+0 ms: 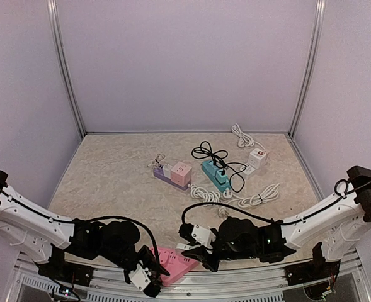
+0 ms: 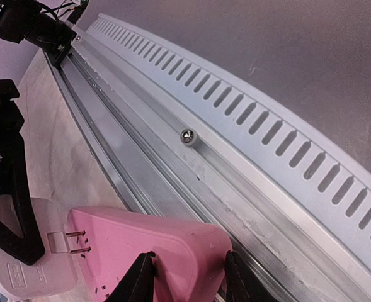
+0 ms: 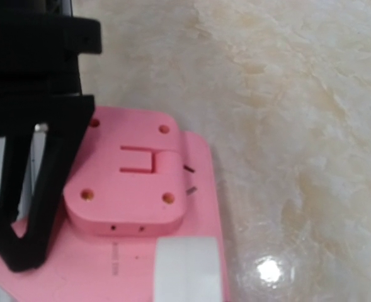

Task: Insert the plug
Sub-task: Insert the plug into the socket.

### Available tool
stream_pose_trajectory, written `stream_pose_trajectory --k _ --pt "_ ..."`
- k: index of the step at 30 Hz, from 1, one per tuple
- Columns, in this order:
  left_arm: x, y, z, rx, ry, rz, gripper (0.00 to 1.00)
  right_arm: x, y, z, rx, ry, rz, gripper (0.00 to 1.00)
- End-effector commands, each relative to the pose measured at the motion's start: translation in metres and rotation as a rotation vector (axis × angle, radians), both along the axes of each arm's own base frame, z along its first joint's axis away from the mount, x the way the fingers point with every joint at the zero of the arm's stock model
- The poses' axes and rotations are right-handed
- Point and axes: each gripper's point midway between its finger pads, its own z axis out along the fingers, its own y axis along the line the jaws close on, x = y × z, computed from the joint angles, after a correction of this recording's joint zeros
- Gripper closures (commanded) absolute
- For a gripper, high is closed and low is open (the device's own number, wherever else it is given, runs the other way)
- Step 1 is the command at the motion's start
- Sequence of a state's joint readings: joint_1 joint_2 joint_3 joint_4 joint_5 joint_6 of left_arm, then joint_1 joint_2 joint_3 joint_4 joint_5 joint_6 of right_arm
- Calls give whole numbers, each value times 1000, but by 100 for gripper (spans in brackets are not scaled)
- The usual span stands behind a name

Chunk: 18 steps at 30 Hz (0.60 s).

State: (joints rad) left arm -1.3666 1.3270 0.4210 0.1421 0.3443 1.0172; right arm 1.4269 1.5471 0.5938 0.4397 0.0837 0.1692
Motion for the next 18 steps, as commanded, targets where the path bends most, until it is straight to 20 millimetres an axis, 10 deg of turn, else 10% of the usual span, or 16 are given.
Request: stream_pose_trajectory --k 1,18 --pt "-3 10 -13 50 35 9 63 -7 3 -4 -19 -4 19 100" --pt "1 11 -14 51 34 37 65 -25 -10 -39 -107 117 25 100"
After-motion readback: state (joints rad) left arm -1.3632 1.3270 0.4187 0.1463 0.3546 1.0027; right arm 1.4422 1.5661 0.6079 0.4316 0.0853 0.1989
